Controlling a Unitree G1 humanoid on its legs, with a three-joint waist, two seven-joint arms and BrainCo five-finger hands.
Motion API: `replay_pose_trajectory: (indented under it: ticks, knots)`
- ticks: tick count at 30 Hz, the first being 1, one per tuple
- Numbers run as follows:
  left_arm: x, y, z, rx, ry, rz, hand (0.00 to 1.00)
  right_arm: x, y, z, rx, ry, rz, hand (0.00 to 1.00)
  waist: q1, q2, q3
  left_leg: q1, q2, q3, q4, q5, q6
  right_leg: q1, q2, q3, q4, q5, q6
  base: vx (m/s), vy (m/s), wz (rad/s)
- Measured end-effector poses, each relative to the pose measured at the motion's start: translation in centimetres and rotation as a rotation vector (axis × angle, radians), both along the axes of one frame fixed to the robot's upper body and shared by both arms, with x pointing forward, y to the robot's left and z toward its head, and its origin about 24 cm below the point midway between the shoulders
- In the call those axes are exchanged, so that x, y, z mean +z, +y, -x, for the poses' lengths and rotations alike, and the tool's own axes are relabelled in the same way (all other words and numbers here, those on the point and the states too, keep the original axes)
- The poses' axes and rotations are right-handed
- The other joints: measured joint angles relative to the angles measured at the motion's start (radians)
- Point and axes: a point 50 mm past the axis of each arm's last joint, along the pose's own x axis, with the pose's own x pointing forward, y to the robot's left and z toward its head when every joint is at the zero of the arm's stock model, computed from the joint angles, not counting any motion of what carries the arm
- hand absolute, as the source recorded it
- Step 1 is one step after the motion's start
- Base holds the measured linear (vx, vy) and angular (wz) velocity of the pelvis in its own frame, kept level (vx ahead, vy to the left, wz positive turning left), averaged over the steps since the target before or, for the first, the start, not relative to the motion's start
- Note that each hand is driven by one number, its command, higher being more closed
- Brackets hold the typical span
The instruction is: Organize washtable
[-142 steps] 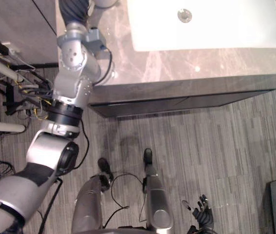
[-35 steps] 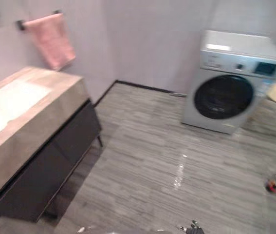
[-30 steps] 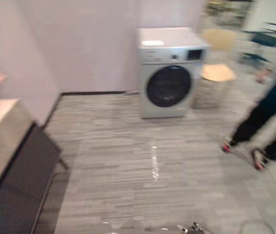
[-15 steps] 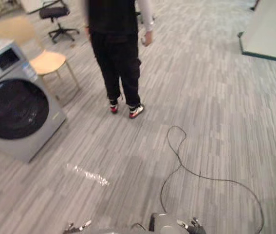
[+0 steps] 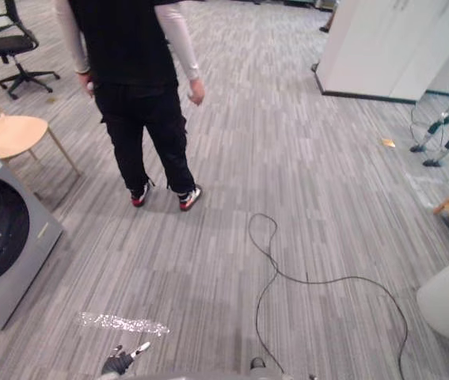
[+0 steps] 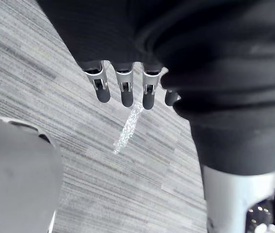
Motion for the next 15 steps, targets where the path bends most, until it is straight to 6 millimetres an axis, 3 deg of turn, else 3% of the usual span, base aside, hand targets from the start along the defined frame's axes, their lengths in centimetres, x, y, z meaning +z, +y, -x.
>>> replay_pose_trajectory:
  ticks: [4,11,12,15]
  knots:
    - [-0.2,0.3,0.9,-0.005,0.032,-0.006,0.0,0.0,0.0,0.2,-0.002,0.019,0.002,0.0,0.002,0.006,-0.019,0.066,-0.051,0.0,-0.113,0.042,0.014,0.025,-0.028,-0.004,-0.031,0.007,0.004,0.09,0.105,0.05]
    - [-0.3,0.3,1.1,-0.032,0.05,-0.009,0.0,-0.2,0.4,0.6,-0.003,0.044,-0.012,0.0,0.002,0.003,-0.036,0.133,-0.03,-0.012,-0.176,0.059,-0.008,0.072,-0.002,-0.042,-0.052,0.007,0.005,0.08,-0.028,0.03]
    - [-0.4,-0.1,1.2,-0.045,0.055,0.002,0.0,-0.3,0.7,0.6,0.023,0.054,-0.024,0.0,0.005,-0.004,-0.05,0.18,-0.032,-0.029,-0.314,0.171,-0.019,0.076,0.011,-0.078,-0.085,0.023,0.031,0.03,-0.049,0.01]
    - [-0.4,-0.1,1.2,-0.045,0.055,0.002,0.0,-0.3,0.7,0.6,0.023,0.054,-0.024,0.0,0.005,-0.003,-0.05,0.179,-0.032,-0.029,-0.314,0.171,-0.02,0.076,0.011,-0.078,-0.085,0.023,0.031,0.0,0.0,0.0]
